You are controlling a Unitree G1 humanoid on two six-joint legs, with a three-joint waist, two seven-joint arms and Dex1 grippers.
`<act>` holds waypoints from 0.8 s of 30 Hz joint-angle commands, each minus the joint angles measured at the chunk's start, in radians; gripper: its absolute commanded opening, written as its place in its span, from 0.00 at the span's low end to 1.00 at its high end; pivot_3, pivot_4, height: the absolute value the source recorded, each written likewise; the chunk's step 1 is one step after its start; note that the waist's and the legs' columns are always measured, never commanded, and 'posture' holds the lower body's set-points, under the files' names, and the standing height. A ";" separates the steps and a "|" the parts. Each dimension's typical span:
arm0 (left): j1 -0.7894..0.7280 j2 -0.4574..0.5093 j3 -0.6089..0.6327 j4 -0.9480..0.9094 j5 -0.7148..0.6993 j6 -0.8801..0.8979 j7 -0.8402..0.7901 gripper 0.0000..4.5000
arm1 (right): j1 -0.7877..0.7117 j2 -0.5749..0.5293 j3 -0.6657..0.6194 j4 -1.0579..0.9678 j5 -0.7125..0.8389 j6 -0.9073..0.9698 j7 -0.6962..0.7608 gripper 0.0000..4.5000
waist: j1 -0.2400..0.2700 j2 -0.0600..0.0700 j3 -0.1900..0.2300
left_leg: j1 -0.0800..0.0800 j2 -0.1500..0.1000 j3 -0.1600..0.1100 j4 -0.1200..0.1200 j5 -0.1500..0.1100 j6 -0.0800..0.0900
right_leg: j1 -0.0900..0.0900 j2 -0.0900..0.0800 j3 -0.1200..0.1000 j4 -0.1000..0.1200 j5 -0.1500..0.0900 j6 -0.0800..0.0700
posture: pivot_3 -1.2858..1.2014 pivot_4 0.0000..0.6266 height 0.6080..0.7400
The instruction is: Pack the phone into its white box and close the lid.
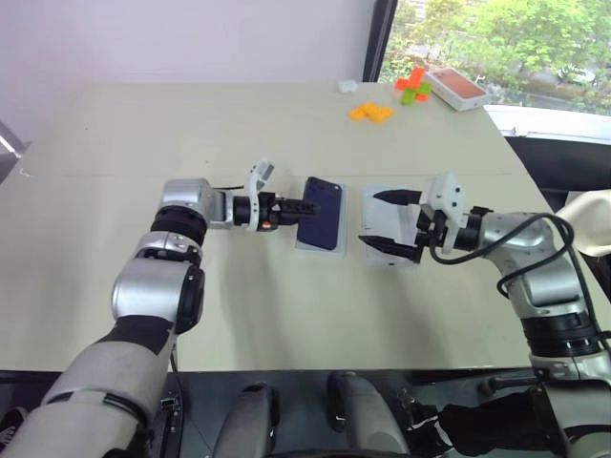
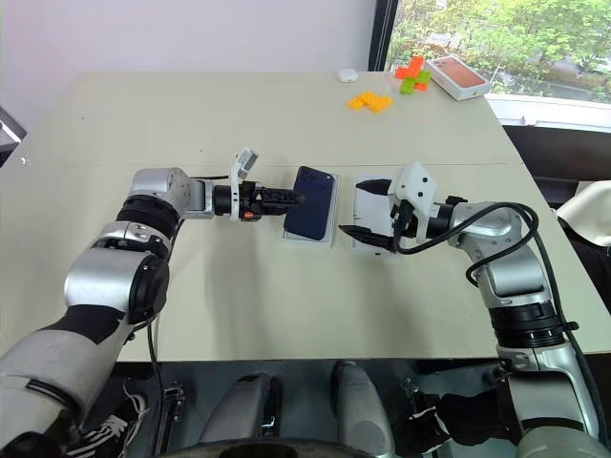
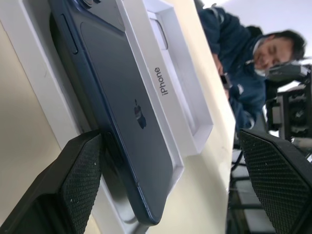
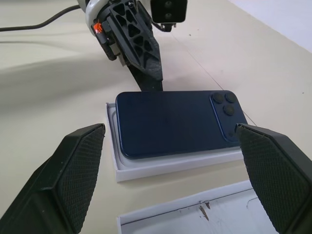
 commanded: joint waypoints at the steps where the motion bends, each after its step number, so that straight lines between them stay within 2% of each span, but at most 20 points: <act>1: 0.011 0.038 -0.015 -0.087 -0.004 0.043 -0.030 0.99 | -0.020 0.003 -0.017 -0.019 0.008 -0.016 -0.005 1.00 | -0.004 0.000 0.000 | 0.000 0.000 0.000 0.000 0.000 0.000 | 0.000 0.000 0.001 0.000 0.000 0.000 | 0.52 0.24 1.00; 5: 0.039 0.073 -0.032 -0.210 -0.026 0.123 -0.033 0.99 | -0.023 0.007 -0.013 -0.009 0.006 -0.021 -0.003 1.00 | -0.002 0.000 0.000 | 0.000 0.001 0.000 0.000 0.000 0.000 | -0.001 0.001 0.001 0.001 0.000 0.000 | 0.52 0.24 1.00; 12: 0.103 0.110 -0.037 -0.360 -0.043 0.141 -0.008 0.99 | -0.035 0.018 -0.006 0.001 0.005 -0.020 -0.003 1.00 | 0.000 0.000 0.000 | 0.000 0.001 0.001 0.000 0.000 0.000 | 0.000 0.000 0.001 0.001 0.000 0.000 | 0.52 0.24 1.00; 18: 0.187 0.138 0.050 -0.498 -0.083 0.045 0.050 0.99 | -0.038 0.013 -0.020 -0.004 0.010 0.001 -0.019 1.00 | 0.001 0.001 0.000 | 0.000 0.002 0.001 0.000 0.000 0.000 | -0.001 0.000 0.001 0.001 0.000 0.000 | 0.52 0.24 1.00; 24: 0.401 0.187 0.095 -0.742 -0.100 -0.163 0.062 0.99 | -0.040 0.007 0.002 -0.011 -0.020 0.051 -0.062 1.00 | 0.000 0.001 0.000 | 0.001 0.002 0.002 0.000 0.000 0.000 | -0.001 -0.001 0.003 0.002 0.000 -0.001 | 0.52 0.24 1.00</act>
